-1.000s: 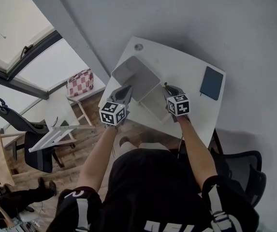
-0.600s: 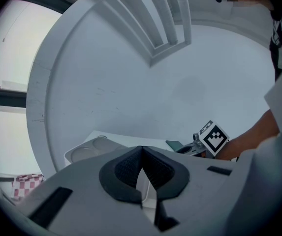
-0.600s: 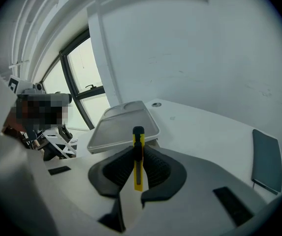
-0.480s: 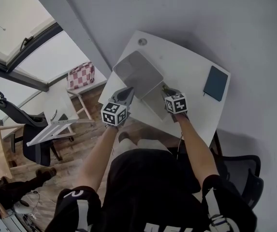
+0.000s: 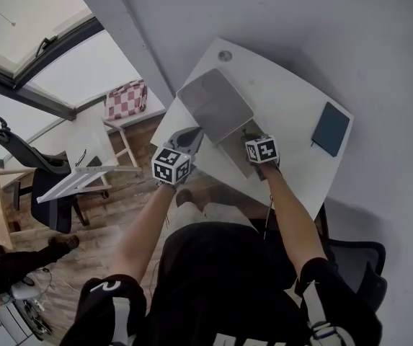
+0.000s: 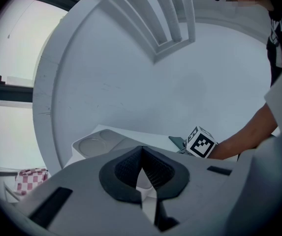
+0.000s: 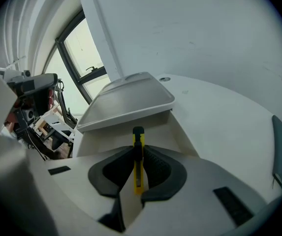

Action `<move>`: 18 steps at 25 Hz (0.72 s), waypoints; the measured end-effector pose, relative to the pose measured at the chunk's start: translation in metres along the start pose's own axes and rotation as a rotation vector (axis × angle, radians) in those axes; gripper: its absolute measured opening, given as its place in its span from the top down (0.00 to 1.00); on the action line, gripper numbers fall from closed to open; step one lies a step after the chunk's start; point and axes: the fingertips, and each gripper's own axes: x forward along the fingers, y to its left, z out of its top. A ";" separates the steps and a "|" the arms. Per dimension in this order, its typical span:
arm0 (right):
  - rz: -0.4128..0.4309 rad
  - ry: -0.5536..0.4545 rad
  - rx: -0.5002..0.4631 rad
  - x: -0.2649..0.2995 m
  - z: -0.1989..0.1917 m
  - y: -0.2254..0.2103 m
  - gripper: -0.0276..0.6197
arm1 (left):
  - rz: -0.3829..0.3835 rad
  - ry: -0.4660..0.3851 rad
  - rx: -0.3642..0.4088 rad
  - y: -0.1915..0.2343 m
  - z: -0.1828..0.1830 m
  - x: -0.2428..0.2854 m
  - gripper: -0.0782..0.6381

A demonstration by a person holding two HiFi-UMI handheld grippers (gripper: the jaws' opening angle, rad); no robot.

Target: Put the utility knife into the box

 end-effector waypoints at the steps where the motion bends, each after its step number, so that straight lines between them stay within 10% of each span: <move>1: -0.004 0.015 -0.002 0.003 -0.001 -0.001 0.85 | 0.004 0.000 -0.001 0.002 -0.001 -0.001 0.85; 18: -0.004 0.117 -0.015 0.017 -0.008 0.004 0.82 | 0.040 -0.020 -0.031 0.016 -0.002 -0.011 0.86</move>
